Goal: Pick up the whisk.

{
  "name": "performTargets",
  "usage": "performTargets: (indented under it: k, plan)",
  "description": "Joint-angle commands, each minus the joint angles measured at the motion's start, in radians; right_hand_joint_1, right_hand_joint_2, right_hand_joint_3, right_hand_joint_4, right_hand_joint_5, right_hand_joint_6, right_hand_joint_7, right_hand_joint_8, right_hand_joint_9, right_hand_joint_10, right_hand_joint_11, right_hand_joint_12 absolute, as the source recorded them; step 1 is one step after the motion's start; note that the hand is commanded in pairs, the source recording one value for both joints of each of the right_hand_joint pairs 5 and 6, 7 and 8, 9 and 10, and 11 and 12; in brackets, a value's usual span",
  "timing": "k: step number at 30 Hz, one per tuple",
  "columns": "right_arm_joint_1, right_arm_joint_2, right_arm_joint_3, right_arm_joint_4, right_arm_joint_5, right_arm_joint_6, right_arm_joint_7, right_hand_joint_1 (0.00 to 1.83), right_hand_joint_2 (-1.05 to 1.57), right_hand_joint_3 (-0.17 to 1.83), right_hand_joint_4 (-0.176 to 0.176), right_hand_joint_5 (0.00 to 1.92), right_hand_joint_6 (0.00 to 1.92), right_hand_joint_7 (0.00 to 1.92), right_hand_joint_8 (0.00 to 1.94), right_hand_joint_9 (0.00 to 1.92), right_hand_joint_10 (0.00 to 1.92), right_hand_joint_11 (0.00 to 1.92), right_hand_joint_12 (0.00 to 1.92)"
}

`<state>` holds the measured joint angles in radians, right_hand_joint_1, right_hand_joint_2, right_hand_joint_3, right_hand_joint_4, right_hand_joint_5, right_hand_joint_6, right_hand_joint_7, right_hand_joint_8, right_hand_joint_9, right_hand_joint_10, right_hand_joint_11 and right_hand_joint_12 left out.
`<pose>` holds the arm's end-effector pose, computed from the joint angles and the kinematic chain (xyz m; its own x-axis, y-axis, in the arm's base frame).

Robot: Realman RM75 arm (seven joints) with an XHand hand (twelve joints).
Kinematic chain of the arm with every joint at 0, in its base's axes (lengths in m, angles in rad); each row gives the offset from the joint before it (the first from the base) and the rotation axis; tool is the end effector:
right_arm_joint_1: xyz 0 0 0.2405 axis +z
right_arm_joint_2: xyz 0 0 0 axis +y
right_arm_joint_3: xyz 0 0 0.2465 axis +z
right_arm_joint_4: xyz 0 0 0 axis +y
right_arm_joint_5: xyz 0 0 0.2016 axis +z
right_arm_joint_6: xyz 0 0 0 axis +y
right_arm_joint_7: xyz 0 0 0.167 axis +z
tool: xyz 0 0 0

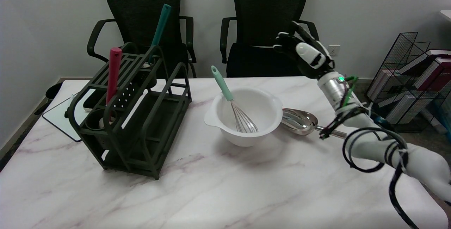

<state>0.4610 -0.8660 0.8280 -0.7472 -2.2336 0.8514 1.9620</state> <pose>-0.2336 -0.4116 0.4315 -0.2537 -0.0334 0.9667 -0.9301 -0.2660 -0.2533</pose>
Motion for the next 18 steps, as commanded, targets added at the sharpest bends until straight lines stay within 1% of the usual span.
performTargets:
  k: [1, 7, 10, 11, 15, 18]
  plan:
    - [0.383, -0.148, -0.248, 0.210, -0.094, -0.336, 0.047, 1.09, -0.23, 1.08, 0.000, 0.17, 0.17, 0.64, 0.64, 0.55, 0.55, 0.71, 0.71]
    - [0.387, -0.194, -0.248, 0.215, -0.094, -0.402, 0.038, 1.09, -0.23, 1.08, 0.000, 0.16, 0.16, 0.60, 0.60, 0.53, 0.53, 0.69, 0.69]
    - [0.393, -0.229, -0.239, 0.226, -0.092, -0.435, 0.019, 1.09, -0.23, 1.08, 0.000, 0.16, 0.16, 0.59, 0.59, 0.49, 0.49, 0.60, 0.60]
    - [0.396, -0.240, -0.238, 0.233, -0.090, -0.442, 0.015, 1.09, -0.22, 1.08, 0.000, 0.16, 0.16, 0.57, 0.57, 0.43, 0.43, 0.54, 0.54]
    - [0.419, -0.294, -0.243, 0.280, -0.094, -0.449, -0.006, 1.09, -0.19, 1.08, 0.000, 0.18, 0.18, 0.54, 0.54, 0.39, 0.39, 0.50, 0.50]
    - [0.421, -0.322, -0.247, 0.282, -0.094, -0.459, -0.015, 1.09, -0.18, 1.08, 0.000, 0.17, 0.17, 0.52, 0.52, 0.37, 0.37, 0.49, 0.49]
